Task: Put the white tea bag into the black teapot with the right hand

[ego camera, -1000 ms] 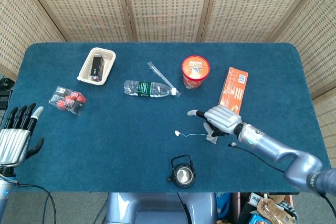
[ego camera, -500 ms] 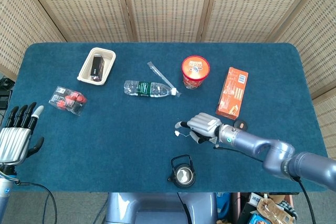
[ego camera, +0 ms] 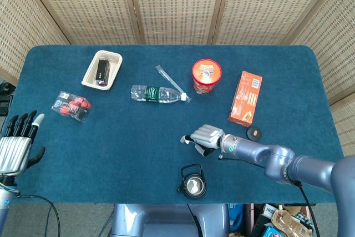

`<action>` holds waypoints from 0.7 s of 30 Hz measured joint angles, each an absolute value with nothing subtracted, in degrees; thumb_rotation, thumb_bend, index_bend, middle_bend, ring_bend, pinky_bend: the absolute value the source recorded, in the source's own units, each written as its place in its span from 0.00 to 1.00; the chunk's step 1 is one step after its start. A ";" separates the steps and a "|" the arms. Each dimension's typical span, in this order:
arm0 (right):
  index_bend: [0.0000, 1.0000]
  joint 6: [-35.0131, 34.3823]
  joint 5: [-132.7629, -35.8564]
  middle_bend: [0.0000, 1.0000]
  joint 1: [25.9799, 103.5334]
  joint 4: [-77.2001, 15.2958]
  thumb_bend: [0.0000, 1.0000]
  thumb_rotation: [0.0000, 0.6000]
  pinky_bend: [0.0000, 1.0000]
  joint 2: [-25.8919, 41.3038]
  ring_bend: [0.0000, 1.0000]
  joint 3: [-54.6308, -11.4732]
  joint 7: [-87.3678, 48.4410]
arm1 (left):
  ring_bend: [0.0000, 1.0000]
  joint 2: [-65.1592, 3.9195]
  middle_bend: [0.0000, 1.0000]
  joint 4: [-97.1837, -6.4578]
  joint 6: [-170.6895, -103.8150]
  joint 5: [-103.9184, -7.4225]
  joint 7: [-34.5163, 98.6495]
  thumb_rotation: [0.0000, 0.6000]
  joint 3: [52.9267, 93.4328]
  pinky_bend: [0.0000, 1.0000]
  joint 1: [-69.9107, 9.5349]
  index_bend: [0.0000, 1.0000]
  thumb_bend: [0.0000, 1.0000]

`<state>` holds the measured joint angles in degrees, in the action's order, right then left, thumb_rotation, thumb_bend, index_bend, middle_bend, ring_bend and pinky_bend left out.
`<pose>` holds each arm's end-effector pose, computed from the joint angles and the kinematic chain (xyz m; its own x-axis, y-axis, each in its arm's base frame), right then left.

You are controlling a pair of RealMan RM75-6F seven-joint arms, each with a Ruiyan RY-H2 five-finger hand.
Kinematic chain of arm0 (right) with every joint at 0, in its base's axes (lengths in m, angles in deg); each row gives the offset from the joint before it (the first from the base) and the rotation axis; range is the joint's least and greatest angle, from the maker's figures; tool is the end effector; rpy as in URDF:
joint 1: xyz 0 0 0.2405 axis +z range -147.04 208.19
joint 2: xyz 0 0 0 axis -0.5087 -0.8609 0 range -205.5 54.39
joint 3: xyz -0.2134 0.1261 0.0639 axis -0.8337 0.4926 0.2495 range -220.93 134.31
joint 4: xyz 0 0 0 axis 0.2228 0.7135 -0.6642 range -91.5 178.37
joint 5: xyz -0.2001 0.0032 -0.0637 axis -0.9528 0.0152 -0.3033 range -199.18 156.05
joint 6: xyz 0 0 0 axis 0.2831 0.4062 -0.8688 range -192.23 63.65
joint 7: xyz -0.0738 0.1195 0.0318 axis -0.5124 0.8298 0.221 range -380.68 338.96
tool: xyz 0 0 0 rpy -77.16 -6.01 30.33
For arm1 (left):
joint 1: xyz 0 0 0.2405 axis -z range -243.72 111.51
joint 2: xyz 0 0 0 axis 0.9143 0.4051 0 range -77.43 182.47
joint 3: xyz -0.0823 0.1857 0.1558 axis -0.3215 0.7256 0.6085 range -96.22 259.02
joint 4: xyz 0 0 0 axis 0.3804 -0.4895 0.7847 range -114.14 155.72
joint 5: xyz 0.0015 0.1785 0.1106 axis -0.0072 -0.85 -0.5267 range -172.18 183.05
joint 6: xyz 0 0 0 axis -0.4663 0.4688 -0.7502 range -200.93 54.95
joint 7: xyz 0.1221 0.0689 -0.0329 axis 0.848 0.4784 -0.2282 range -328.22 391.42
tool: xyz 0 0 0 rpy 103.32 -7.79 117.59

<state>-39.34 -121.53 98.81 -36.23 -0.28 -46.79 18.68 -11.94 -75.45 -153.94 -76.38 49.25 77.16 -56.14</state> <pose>-0.1056 -0.3703 -0.0103 0.6402 -0.6142 0.4614 -0.7378 -0.6589 0.1466 -0.2901 0.2110 0.1480 0.5911 0.0176 0.8064 0.8063 -0.0374 -0.5903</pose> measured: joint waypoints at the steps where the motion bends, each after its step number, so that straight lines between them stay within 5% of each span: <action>1: 0.18 -39.38 -121.40 0.97 98.94 -36.02 0.94 1.00 1.00 0.02 0.98 -46.98 18.65 | 0.00 -11.94 0.00 -75.40 -153.98 -76.38 49.19 1.00 77.20 0.00 -56.17 0.03 0.37; 21: 0.18 -39.70 -117.56 0.97 100.46 -32.05 0.94 1.00 1.00 5.09 0.98 -49.85 15.04 | 0.00 -12.18 0.00 -75.25 -154.01 -76.29 49.28 1.00 77.60 0.00 -56.11 0.03 0.37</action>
<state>-39.70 -117.56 100.46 -32.05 5.09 -49.85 15.04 -12.18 -75.25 -154.01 -76.29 49.28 77.60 -56.11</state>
